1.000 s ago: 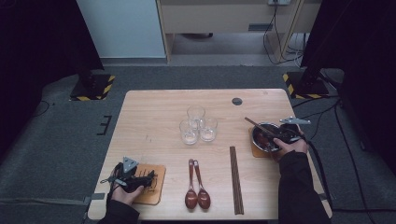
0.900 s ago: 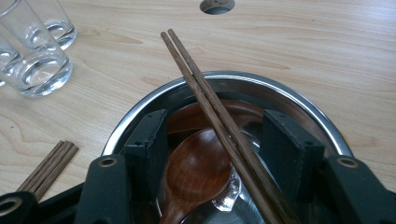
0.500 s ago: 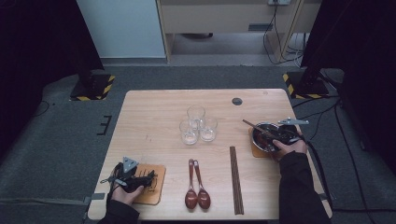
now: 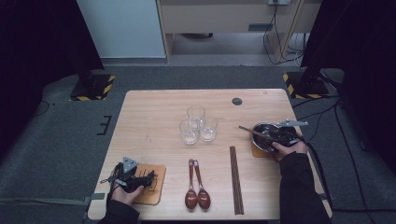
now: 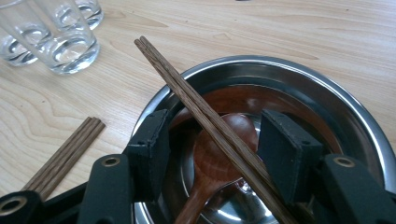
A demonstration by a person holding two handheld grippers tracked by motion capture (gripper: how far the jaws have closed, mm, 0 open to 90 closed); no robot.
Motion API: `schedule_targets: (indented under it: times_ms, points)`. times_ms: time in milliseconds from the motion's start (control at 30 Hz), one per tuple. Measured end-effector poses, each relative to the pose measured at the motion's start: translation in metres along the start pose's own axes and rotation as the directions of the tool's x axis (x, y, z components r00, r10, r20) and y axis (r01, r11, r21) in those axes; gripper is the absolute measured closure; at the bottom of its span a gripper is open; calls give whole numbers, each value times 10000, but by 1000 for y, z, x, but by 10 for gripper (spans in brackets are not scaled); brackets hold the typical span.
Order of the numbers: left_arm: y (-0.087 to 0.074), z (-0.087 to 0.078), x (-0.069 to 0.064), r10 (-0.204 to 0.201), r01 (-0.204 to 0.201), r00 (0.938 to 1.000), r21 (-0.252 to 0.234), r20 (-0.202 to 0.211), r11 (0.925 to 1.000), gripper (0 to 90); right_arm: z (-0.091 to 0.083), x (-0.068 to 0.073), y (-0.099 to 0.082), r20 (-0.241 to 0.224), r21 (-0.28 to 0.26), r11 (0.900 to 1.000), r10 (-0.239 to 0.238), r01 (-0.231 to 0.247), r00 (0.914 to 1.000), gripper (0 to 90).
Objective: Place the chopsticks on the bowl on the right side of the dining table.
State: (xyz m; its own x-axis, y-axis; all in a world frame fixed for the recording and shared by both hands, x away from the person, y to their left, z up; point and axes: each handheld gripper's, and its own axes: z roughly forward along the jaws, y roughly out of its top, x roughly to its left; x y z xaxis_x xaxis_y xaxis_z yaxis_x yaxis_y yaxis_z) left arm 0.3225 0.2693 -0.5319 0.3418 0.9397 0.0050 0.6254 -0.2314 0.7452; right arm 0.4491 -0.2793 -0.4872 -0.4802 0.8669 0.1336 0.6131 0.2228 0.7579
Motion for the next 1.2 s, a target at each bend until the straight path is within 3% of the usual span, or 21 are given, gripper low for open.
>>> schedule_targets:
  times_ms: [600,1200]
  points:
    - [0,0,0,-1,1,10000,0,-8,10000,52,-3,3,-1,-220,108,9999,-43,45,9997,427]
    - [0,0,0,-4,4,10000,1,-7,10000,52,-30,-1,-4,53,-934,9955,192,-186,9998,433]
